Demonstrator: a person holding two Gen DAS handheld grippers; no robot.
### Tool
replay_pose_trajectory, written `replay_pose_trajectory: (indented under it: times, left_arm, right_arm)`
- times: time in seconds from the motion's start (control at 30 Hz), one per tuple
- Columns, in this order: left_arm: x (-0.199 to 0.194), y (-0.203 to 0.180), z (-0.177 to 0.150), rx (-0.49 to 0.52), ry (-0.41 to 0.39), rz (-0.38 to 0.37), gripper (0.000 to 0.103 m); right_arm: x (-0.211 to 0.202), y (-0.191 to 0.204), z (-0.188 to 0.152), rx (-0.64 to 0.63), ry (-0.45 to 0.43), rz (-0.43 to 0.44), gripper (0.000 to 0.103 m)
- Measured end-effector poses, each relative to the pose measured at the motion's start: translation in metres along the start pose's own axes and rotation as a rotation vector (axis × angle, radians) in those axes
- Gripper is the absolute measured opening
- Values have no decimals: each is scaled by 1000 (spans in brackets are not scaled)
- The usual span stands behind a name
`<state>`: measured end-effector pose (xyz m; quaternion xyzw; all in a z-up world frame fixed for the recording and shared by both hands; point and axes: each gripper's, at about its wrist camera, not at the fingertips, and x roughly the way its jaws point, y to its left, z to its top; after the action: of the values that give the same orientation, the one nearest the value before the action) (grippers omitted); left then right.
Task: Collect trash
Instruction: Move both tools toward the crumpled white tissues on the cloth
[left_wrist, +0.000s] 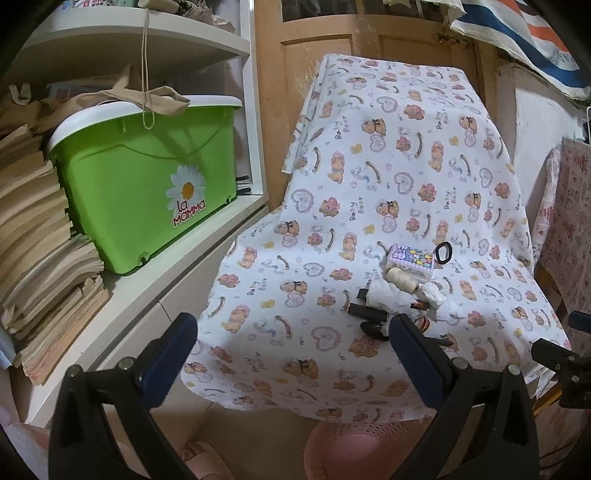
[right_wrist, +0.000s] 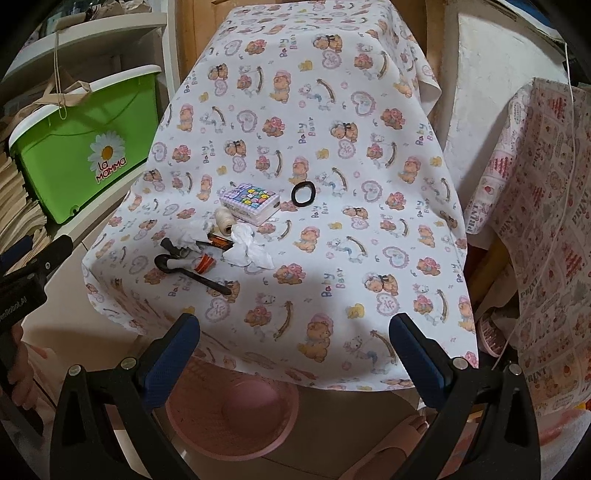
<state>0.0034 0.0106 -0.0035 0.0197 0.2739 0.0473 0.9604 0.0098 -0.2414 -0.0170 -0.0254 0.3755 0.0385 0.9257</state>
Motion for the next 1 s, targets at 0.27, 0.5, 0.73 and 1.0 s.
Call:
replay_pose_trajectory:
  times: [0.27,0.5,0.73,1.0]
  left_arm:
    - [1,-2,-1,17,0,-21,103]
    - [4,1,-3,-2,23,-18,103]
    - [7,2,-4,1,35,19,103]
    - [8,-3,-6,26,36,8,103]
  right_arm:
    - [16,1,-5,-11,68,-14,103]
    - [17,4,-4,-36,68,-26,103]
    - [19,4,-5,-30,68,-14,103]
    - [19,5,-5,-44,57,-23,103]
